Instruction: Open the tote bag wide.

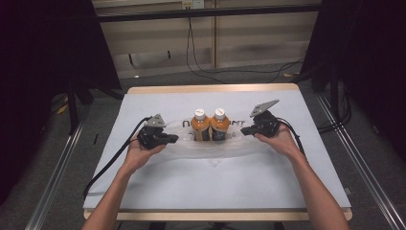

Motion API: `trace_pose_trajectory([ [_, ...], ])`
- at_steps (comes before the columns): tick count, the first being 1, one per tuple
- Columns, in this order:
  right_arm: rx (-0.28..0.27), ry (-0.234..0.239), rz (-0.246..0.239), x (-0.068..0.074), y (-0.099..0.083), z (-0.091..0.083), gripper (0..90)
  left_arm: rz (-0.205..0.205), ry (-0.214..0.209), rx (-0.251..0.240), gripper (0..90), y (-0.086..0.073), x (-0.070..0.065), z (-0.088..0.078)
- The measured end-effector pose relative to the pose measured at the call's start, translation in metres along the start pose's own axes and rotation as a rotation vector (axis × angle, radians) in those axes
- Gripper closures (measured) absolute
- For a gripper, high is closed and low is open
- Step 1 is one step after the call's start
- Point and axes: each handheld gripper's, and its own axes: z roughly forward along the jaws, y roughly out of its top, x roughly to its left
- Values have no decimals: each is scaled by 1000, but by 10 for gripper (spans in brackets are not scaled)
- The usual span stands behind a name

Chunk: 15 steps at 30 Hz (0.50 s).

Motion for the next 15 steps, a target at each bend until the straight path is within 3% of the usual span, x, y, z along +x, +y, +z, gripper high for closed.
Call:
trace_pose_trajectory([
  [3,-36,13,24,-1,4,0,900,4,-17,-28,891,3,-8,2],
  [7,-41,26,20,2,7,4,900,-2,-46,-56,891,7,-21,8],
  [9,-37,28,15,4,9,7,900,16,-32,-39,891,11,-26,12],
  [11,-41,27,12,5,12,9,900,22,-65,-75,891,15,-33,16],
  [15,-53,32,5,7,19,13,900,48,-73,-83,890,28,-45,26],
])
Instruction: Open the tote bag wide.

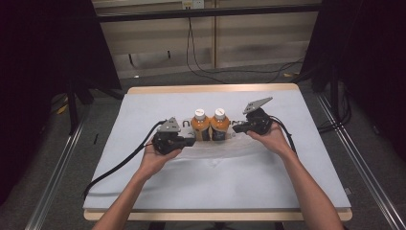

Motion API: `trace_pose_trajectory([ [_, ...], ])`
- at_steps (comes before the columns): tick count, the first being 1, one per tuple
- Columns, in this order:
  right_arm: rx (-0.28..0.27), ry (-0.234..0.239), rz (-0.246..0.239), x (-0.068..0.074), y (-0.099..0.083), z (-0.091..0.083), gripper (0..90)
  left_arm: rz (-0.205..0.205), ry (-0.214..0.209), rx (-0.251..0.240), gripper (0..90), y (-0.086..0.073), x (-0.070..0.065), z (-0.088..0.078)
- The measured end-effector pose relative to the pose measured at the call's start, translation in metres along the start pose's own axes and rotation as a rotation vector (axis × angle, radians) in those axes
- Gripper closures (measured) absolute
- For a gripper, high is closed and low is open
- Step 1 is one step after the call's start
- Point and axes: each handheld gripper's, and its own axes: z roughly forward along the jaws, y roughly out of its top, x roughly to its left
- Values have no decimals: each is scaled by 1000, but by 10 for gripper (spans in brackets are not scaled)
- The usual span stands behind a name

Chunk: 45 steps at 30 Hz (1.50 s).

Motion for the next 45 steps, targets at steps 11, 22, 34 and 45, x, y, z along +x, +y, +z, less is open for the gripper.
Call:
trace_pose_trajectory([
  [11,23,25,-6,-2,13,25,900,-4,-19,8,900,5,-2,39],
  [22,41,38,23,-7,8,47,900,21,47,63,900,-8,-7,68],
  [34,89,53,105,-22,13,77,900,85,59,149,900,-14,-16,69],
  [45,106,34,192,-31,22,87,900,86,14,165,900,-19,-26,69],
])
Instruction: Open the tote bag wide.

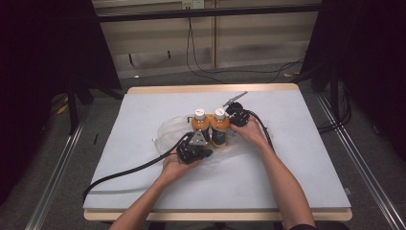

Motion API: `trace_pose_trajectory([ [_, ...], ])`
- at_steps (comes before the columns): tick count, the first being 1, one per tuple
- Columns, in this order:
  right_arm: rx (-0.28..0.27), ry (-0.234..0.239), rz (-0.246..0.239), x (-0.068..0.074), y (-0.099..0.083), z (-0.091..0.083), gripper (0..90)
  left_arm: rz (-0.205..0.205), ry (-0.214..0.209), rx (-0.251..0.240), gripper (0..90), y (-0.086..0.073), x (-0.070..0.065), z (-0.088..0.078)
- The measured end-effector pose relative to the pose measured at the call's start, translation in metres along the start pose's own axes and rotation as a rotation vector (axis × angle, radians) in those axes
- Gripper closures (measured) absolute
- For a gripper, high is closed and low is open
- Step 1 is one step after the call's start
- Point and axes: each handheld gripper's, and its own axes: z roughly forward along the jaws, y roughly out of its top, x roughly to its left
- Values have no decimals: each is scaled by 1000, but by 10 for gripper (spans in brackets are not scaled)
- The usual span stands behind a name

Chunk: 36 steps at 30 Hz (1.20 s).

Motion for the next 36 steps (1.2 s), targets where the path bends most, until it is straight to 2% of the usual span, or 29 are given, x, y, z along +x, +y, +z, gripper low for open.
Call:
trace_pose_trajectory([
  [3,23,-38,20,0,7,3,900,14,-16,8,900,-1,-4,-2],
  [4,23,-46,28,0,9,4,900,16,-33,10,900,-2,-4,-3],
  [5,25,-53,30,-1,11,6,900,-3,-46,-19,900,-4,-4,-2],
  [6,25,-59,34,-1,13,7,900,-9,-50,-9,900,-5,-4,-4],
  [11,18,-107,70,-5,21,12,900,18,-50,-5,900,-5,-8,-5],
  [17,12,-138,92,-10,27,17,900,47,-62,6,900,-7,-17,-9],
  [22,21,-173,88,-11,33,20,900,43,-90,15,900,-9,-22,-13],
  [25,9,-180,118,-15,36,23,900,64,-94,30,900,-9,-25,-16],
  [26,5,-188,129,-15,37,24,900,56,-100,23,900,-10,-26,-16],
  [32,-12,-241,144,-15,40,28,900,67,-106,29,900,-10,-28,-17],
  [33,-15,-245,160,-15,41,28,900,67,-106,30,900,-10,-28,-17],
  [36,-19,-239,163,-15,41,29,900,60,-112,35,900,-10,-27,-18],
])
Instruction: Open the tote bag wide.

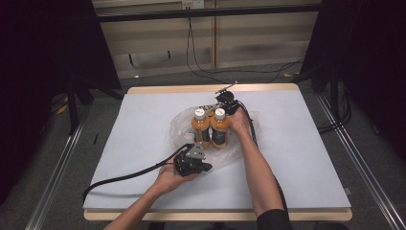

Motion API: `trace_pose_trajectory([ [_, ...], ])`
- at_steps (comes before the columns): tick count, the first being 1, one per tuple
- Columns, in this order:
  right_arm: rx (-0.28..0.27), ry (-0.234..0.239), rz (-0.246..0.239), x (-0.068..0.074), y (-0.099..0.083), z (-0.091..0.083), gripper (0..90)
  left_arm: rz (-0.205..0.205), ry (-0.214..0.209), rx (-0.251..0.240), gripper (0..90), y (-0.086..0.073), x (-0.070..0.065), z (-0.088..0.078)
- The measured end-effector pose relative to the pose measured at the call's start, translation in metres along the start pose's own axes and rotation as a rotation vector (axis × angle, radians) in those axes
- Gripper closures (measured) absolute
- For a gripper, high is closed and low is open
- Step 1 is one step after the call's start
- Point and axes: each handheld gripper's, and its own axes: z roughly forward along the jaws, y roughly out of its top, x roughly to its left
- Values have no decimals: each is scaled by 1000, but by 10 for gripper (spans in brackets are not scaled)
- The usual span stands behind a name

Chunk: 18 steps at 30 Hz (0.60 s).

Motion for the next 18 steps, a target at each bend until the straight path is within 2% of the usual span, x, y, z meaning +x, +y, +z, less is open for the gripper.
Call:
trace_pose_trajectory([
  [1,8,14,8,0,0,-1,900,-8,-9,4,900,0,1,0],
  [2,11,29,-6,0,-1,-2,900,-11,-17,-7,900,-1,2,0],
  [3,24,45,7,2,-2,-4,900,-16,-14,-20,900,-2,3,0],
  [4,21,67,1,1,-3,-5,900,-27,-17,-12,900,-1,4,-1],
  [6,-17,95,15,0,-5,-12,900,-30,-10,-34,900,-2,5,-2],
  [7,-38,128,38,-1,-6,-17,900,-44,-17,-39,900,-2,6,-3],
  [8,-44,137,41,0,-7,-21,900,-51,-18,-45,900,-2,6,-4],
  [10,-58,156,32,0,-8,-31,900,-58,-16,-66,899,-1,7,-5],
  [12,-78,185,12,0,-9,-43,900,-70,-9,-62,879,-1,9,-8],
  [13,-101,184,-24,0,-9,-48,900,-73,-7,-79,873,-1,9,-7],
  [15,-134,192,-39,0,-11,-60,900,-68,14,-61,866,-1,10,-10],
  [16,-149,186,-48,0,-12,-65,900,-78,6,-87,858,-1,11,-10],
  [17,-157,181,-58,0,-14,-70,900,-74,17,-100,843,-1,11,-12],
  [18,-169,185,-67,1,-16,-75,900,-75,24,-89,838,0,12,-15],
])
